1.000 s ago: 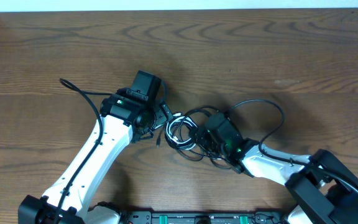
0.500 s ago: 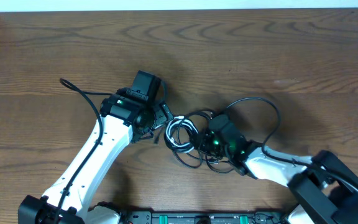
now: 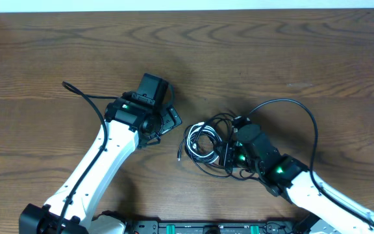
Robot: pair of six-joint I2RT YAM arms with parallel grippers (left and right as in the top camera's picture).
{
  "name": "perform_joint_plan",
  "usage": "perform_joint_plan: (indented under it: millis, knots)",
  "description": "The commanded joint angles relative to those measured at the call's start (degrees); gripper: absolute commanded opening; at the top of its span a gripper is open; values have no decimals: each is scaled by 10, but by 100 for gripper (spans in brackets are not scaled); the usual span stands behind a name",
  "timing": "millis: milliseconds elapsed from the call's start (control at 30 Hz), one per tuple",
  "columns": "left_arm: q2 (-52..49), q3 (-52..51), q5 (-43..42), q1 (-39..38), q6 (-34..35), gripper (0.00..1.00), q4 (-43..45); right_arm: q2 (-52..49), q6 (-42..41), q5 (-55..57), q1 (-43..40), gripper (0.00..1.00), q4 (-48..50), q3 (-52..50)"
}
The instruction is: Untangle cables
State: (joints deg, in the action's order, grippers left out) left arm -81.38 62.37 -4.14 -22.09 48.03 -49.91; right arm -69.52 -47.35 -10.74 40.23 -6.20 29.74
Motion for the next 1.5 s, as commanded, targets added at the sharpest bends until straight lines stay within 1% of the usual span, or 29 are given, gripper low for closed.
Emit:
perform_joint_plan:
  millis: [0, 167, 400, 433, 500, 533, 567, 667, 733, 800, 833, 867, 900, 967, 1000, 1067, 1133, 1233, 1267, 1367, 1400, 1467]
  knots:
    - [-2, 1, 7, -1, 3, 90, -1, 21, 38, 5, -2, 1, -4, 0]
    - [-2, 1, 0, -1, -5, 90, -2, 21, 38, 5, -2, 1, -7, 0]
    - [-2, 1, -2, -1, -52, 90, -1, 21, 48, -6, -2, 1, 29, 1]
    - [-2, 1, -2, -1, -63, 90, -1, 21, 55, -20, -2, 1, 43, 1]
    - [-2, 1, -3, -1, -85, 90, -1, 22, 96, -60, -2, 1, 69, 1]
    - [-2, 1, -9, -1, -102, 90, 1, 23, 124, -80, -2, 1, 78, 1]
    - [-2, 1, -30, -1, -139, 90, 7, 24, 144, -91, -2, 1, 82, 1]
    - [-2, 1, -121, -1, -280, 90, 28, 28, 184, -100, -7, 1, 79, 1]
    - [-2, 1, -133, -1, -326, 90, 30, 30, 209, -113, -16, 1, 78, 1]
    - [-2, 1, -132, 1, -348, 90, 31, 34, 220, -127, -33, 1, 77, 1]
    - [-2, 1, -132, 2, -349, 81, 34, 36, 222, -138, -42, 1, 79, 1]
    - [-2, 1, -132, 3, -349, 63, 39, 37, 222, -155, -53, 1, 81, 1]
    - [-2, 1, -132, 4, -349, 38, 45, 37, 222, -175, -64, 1, 84, 1]
    - [-2, 1, -133, 4, -349, 14, 53, 37, 222, -203, -83, 1, 84, 1]
    - [-2, 1, -132, 4, -349, 8, 54, 37, 222, -209, -87, 1, 84, 1]
    - [-2, 1, -132, 4, -350, 8, 54, 37, 222, -222, -96, 1, 81, 1]
    - [-2, 1, -129, 5, -365, 8, 55, 37, 230, -237, -100, 1, 77, 1]
    - [-1, 1, -68, 9, -364, 8, 61, 37, 235, -250, -100, 1, 57, 1]
    - [0, 1, -66, 13, -364, 8, 63, 37, 240, -250, -100, 1, 45, 1]
    - [11, 1, -106, 23, -367, 8, 70, 37, 265, -250, -100, 1, 19, 1]
    - [19, 1, -140, 25, -386, 8, 77, 37, 280, -249, -100, 1, 11, 1]
    - [37, 3, -206, 30, -444, 8, 87, 37, 301, -248, -100, 1, 8, 1]
